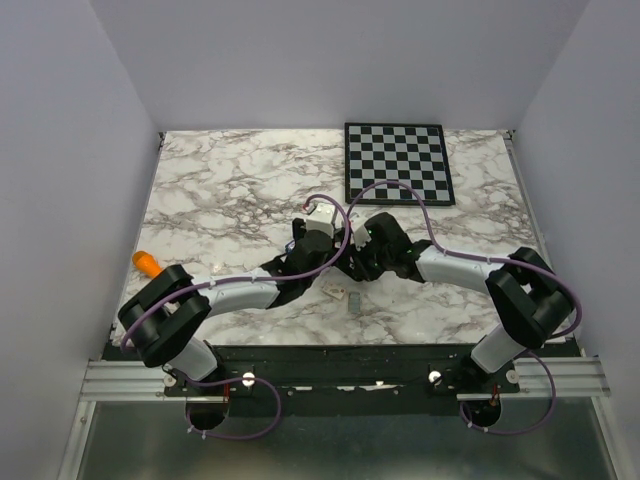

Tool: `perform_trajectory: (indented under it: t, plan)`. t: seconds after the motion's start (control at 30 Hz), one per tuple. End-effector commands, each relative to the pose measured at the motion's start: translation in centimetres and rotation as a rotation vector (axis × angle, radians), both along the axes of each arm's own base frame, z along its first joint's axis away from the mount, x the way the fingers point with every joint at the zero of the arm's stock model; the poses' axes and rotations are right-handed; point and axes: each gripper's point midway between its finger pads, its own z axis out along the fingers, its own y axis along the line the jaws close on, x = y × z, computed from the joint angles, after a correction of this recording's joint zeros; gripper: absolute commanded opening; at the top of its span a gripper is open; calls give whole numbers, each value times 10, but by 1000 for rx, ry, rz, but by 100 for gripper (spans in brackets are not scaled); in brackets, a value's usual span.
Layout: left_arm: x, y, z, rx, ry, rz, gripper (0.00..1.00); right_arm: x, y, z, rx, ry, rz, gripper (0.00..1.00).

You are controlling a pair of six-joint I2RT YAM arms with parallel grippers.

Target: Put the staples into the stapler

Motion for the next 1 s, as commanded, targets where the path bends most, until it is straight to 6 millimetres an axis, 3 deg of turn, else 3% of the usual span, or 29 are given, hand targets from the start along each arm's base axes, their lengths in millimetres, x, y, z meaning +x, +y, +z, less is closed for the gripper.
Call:
perform_trajectory:
  t: [0.0, 0.23, 0.4, 0.53, 0.7, 0.9, 0.97]
  plan:
    - [-69, -56, -17, -33, 129, -424, 98, 8, 34, 33, 126, -72, 55, 18]
    - [-76, -49, -11, 17, 76, -620, 99, 3, 33, 33, 151, -33, 115, 18]
    - [-70, -36, -3, 55, 12, -708, 99, 0, 31, 31, 150, -1, 141, 18]
    - [-71, -36, 8, 33, -20, -795, 99, 4, 28, 31, 140, -9, 141, 18]
    - [-75, -38, 5, 83, -15, -916, 99, 10, 26, 32, 114, -34, 169, 17]
    - [-73, -32, 1, 108, -11, -934, 99, 12, 26, 24, 93, -26, 193, 17]
    - [-69, -27, 13, 92, -44, -909, 99, 12, 25, 19, 85, -16, 188, 17]
